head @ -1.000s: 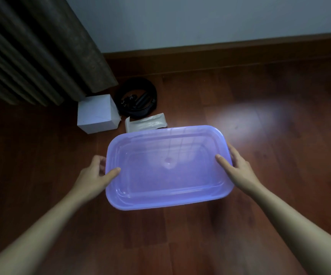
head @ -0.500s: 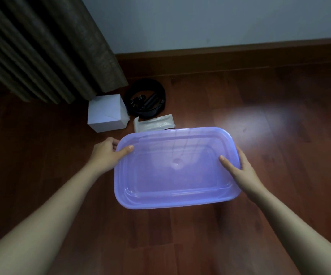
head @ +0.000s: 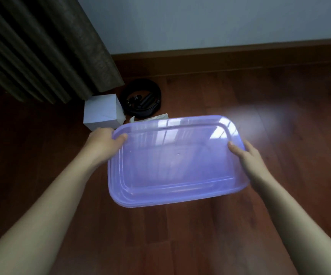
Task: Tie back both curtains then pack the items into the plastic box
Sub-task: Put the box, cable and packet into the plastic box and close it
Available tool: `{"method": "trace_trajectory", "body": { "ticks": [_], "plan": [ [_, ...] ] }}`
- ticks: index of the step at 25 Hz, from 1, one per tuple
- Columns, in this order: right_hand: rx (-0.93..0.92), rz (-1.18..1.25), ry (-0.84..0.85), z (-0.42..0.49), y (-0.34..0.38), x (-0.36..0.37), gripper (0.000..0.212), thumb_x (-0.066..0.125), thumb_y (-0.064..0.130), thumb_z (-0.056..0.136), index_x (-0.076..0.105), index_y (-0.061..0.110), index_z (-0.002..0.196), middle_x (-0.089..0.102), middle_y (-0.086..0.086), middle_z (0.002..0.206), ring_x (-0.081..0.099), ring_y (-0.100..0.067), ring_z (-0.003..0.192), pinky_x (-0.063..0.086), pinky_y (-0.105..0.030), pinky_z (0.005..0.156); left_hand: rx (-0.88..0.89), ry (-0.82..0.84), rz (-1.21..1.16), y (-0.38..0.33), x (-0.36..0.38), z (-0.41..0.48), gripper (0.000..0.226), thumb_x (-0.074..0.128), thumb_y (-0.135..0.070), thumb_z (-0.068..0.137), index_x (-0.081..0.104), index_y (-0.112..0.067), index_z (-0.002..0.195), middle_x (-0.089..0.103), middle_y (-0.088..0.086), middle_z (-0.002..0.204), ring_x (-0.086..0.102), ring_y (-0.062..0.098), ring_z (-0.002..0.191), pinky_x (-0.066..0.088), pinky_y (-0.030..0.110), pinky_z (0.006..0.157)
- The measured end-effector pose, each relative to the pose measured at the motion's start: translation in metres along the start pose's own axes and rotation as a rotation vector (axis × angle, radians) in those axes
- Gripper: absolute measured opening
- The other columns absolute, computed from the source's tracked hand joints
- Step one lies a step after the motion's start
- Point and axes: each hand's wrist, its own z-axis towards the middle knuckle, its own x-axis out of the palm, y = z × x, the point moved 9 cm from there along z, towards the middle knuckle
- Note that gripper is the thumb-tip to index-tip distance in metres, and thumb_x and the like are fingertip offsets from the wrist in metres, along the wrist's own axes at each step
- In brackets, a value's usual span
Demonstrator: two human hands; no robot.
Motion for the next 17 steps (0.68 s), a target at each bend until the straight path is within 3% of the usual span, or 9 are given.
{"method": "trace_trajectory", "body": {
  "ticks": [2,4,6,8,10,12,14,15,17],
  "plan": [
    [-0.002,0.127,-0.022,0.002,0.012,-0.023,0.007,0.060,0.021,0.089,0.063,0.022,0.096,0.066,0.003,0.082,0.060,-0.006,0.058,0.053,-0.024,0.060,0.061,-0.033,-0.282,-0.017,-0.012,-0.007,0.039,0.051,-0.049,0.090,0.069,-0.017,0.103,0.069,0.006,0.101,0.064,0.023,0.094,0.052,0.038,0.084],
    [0.006,0.294,-0.092,0.004,0.015,-0.049,0.005,0.056,0.020,0.091,0.059,0.023,0.088,0.061,0.010,0.066,0.048,-0.003,0.043,0.050,-0.017,0.048,0.082,-0.095,-0.517,-0.025,-0.015,-0.006,0.044,0.044,-0.052,0.091,0.063,-0.022,0.118,0.064,-0.002,0.119,0.059,0.018,0.110,0.045,0.036,0.098],
    [0.022,0.436,-0.242,0.006,0.002,-0.074,0.006,0.052,0.023,0.094,0.056,0.023,0.090,0.061,0.011,0.067,0.052,-0.004,0.042,0.050,-0.018,0.048,0.156,-0.194,-0.304,-0.027,-0.005,-0.006,0.046,0.041,-0.037,0.098,0.049,-0.009,0.133,0.050,0.008,0.137,0.045,0.024,0.128,0.033,0.032,0.104],
    [0.085,0.605,-0.376,0.009,-0.029,-0.088,0.016,0.046,0.026,0.097,0.055,0.020,0.109,0.061,0.006,0.085,0.064,-0.004,0.052,0.053,-0.025,0.058,0.138,-0.167,-0.094,-0.010,0.027,-0.005,0.053,0.041,-0.029,0.098,0.032,0.001,0.142,0.034,0.020,0.148,0.030,0.033,0.137,0.024,0.039,0.111],
    [0.159,0.790,-0.480,0.012,-0.062,-0.092,0.036,0.045,0.026,0.098,0.046,0.014,0.131,0.064,-0.001,0.107,0.070,-0.007,0.065,0.055,-0.029,0.062,0.061,-0.088,-0.013,0.013,0.058,-0.007,0.063,0.043,-0.029,0.097,0.016,0.001,0.146,0.023,0.024,0.151,0.025,0.039,0.138,0.025,0.047,0.112],
    [0.193,0.940,-0.572,0.013,-0.085,-0.094,0.041,0.048,0.022,0.096,0.043,0.013,0.136,0.064,-0.005,0.119,0.071,-0.011,0.068,0.058,-0.032,0.062,0.061,-0.084,0.006,0.017,0.066,-0.010,0.064,0.042,-0.025,0.098,0.011,0.000,0.148,0.025,0.026,0.149,0.032,0.043,0.132,0.032,0.049,0.103],
    [0.206,0.993,-0.657,0.012,-0.102,-0.094,0.037,0.049,0.015,0.096,0.041,0.013,0.132,0.064,-0.003,0.108,0.070,-0.010,0.066,0.057,-0.040,0.078,0.094,-0.104,0.022,0.010,0.064,-0.011,0.061,0.040,-0.021,0.099,0.011,0.000,0.148,0.028,0.028,0.144,0.038,0.047,0.125,0.036,0.051,0.098],
    [0.219,0.981,-0.704,0.008,-0.109,-0.093,0.034,0.049,0.013,0.096,0.039,0.014,0.129,0.062,-0.002,0.104,0.069,-0.011,0.072,0.052,-0.043,0.088,0.102,-0.113,0.028,0.009,0.063,-0.010,0.060,0.040,-0.020,0.099,0.011,0.000,0.148,0.030,0.029,0.143,0.039,0.048,0.124,0.036,0.052,0.097],
    [0.243,0.957,-0.769,0.001,-0.120,-0.091,0.043,0.050,0.011,0.096,0.030,0.015,0.134,0.054,-0.005,0.121,0.062,-0.017,0.100,0.044,-0.044,0.100,0.087,-0.109,0.029,0.012,0.063,-0.009,0.060,0.040,-0.021,0.098,0.012,-0.001,0.148,0.030,0.028,0.143,0.039,0.048,0.123,0.036,0.052,0.097]
  ]
}}
